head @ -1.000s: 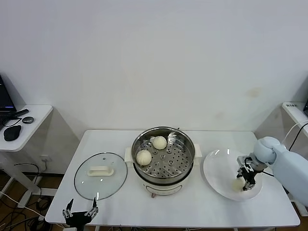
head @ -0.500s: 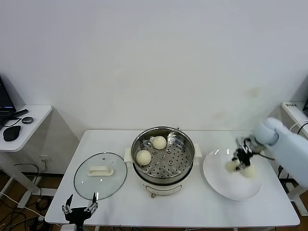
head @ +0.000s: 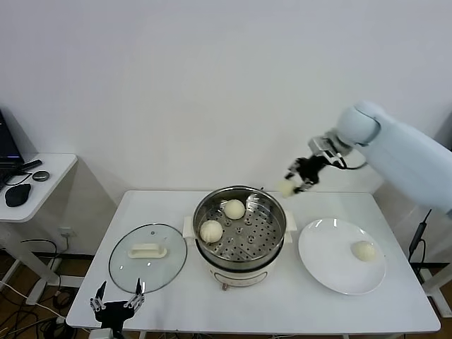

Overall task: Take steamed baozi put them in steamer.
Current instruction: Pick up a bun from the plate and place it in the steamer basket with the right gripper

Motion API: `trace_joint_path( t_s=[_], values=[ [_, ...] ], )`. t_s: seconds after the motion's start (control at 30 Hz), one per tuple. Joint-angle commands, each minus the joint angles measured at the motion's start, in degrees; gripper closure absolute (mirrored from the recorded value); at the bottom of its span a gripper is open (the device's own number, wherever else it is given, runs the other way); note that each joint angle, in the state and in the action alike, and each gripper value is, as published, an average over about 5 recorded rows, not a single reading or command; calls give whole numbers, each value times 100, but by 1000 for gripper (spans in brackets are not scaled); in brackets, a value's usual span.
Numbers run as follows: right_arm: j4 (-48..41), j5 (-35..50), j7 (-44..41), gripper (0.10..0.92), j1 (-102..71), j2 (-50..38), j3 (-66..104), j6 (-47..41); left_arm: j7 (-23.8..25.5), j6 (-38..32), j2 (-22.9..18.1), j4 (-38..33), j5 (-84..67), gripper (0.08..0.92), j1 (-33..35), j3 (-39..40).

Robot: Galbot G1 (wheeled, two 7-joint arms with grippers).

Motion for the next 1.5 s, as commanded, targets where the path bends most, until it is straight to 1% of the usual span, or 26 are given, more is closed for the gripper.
trace_joint_path(
  t_s=[0.03, 0.1, 0.17, 0.4, 0.9, 1.07, 1.33, 1.43, 1.5],
  values=[
    [829, -786, 567, 584, 793, 769, -1387, 2514, 1, 2, -21, -195, 24, 177, 5, 22],
    [1008, -1432, 644, 584, 655, 913, -1397, 2794, -5, 0, -39, -232, 25, 177, 12, 51],
    [1157, -1872, 624, 584, 512, 1044, -1374, 2971, -12, -4, -54, -264, 23, 177, 29, 76],
    [1250, -2337, 670, 584, 223, 1383, -1581, 3057, -35, -11, -90, -317, 15, 177, 48, 117],
    [1044, -2209, 789, 584, -98, 1843, -1832, 2935, -34, -7, -123, -266, -16, 177, -53, 133],
    [1026, -2217, 687, 584, -99, 1878, -1857, 2922, -26, -2, -115, -252, -40, 177, -86, 118],
    [1144, -2189, 429, 577, -47, 1778, -1898, 2596, -23, 0, -117, -189, -57, 177, -136, 128],
    [1226, -2169, 361, 551, -2, 1731, -1869, 2290, -19, 3, -118, -182, -62, 177, -151, 129],
    [1292, -2134, 276, 504, 43, 1686, -1835, 2040, -17, 5, -117, -175, -66, 177, -158, 128]
  ],
)
